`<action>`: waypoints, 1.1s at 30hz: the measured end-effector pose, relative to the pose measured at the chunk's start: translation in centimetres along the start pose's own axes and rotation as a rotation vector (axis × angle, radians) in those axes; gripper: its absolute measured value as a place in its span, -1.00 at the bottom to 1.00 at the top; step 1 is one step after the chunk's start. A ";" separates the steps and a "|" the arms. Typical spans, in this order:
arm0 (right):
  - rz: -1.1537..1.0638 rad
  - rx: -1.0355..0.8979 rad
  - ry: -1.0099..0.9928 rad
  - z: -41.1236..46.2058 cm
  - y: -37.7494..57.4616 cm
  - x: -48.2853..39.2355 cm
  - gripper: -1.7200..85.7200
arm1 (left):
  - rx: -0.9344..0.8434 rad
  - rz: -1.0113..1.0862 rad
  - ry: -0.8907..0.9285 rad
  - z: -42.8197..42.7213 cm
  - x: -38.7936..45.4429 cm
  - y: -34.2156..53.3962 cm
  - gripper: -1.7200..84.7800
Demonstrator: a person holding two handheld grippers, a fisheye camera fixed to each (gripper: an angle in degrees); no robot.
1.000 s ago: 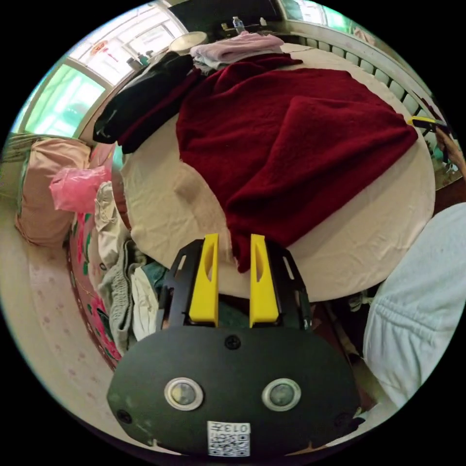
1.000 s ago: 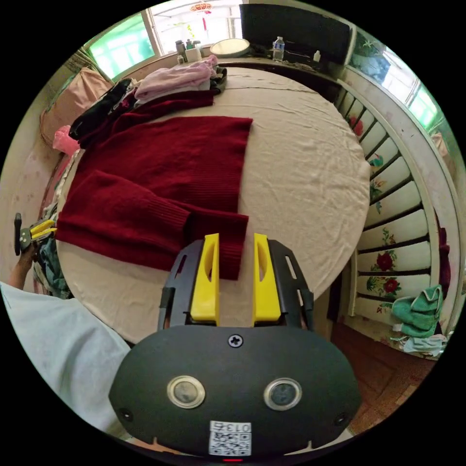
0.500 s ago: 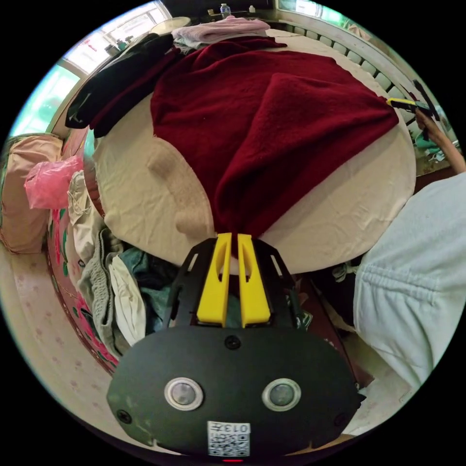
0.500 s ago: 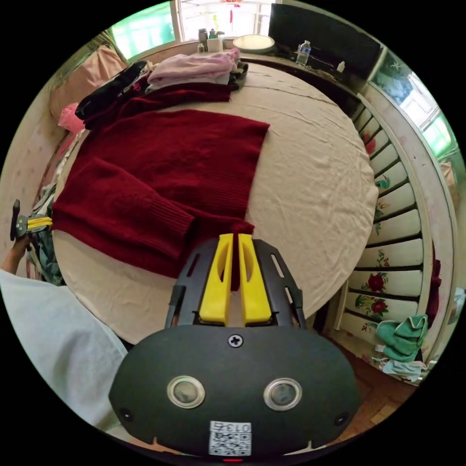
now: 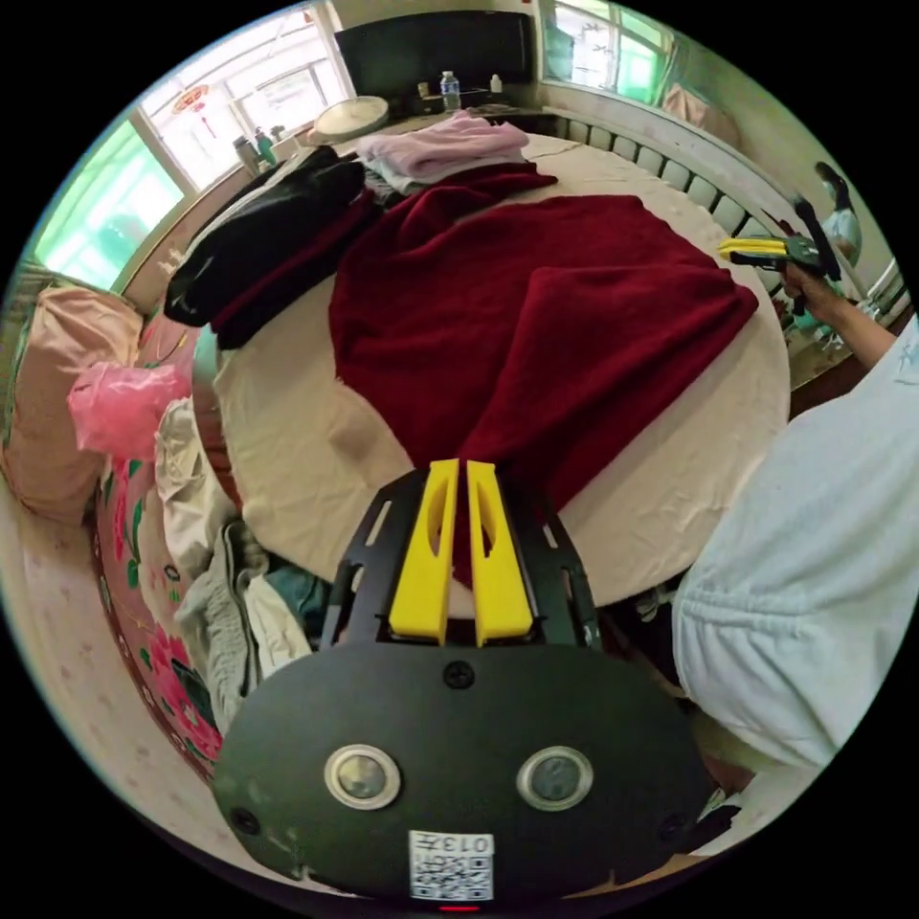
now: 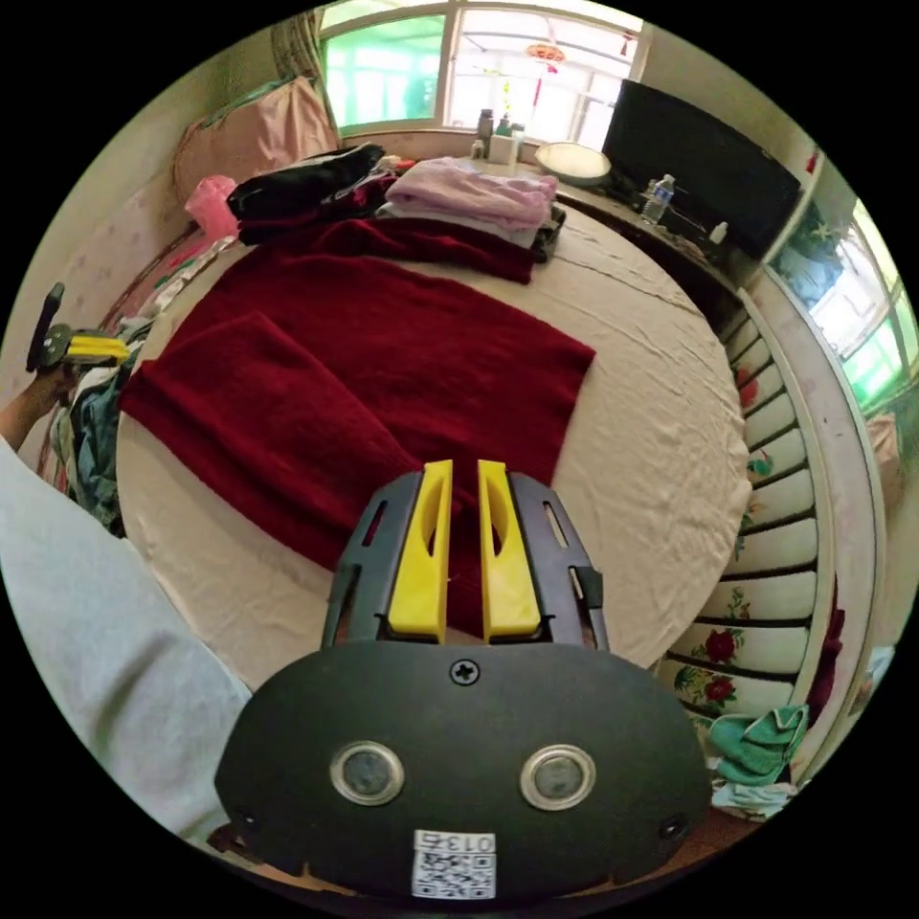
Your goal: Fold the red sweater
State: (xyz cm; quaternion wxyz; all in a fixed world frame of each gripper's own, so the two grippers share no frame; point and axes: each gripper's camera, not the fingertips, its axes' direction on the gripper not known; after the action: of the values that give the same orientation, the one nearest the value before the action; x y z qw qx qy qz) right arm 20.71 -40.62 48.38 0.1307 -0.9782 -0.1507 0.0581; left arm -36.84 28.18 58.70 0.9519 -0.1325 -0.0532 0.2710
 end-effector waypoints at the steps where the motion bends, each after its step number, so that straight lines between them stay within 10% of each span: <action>1: -0.016 -0.022 -0.014 0.9 -0.3 -0.5 -0.88 | 0.002 0.036 -0.002 1.3 0.9 -1.9 -0.96; 21: -0.301 -0.157 -0.131 12.7 -23.1 6.5 -0.75 | 0.010 -0.203 0.035 8.2 -19.6 -21.1 -0.67; 33: -0.466 -0.303 -0.114 16.2 -27.0 2.6 -0.90 | -0.117 -0.077 0.109 9.8 -19.5 -24.9 -0.92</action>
State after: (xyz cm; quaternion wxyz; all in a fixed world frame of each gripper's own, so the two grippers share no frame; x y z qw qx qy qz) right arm 13.20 -11.14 40.04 -0.0160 -0.9207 -0.3856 0.0580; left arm -42.57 -0.36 74.54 0.9538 -0.2001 -0.0223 0.2229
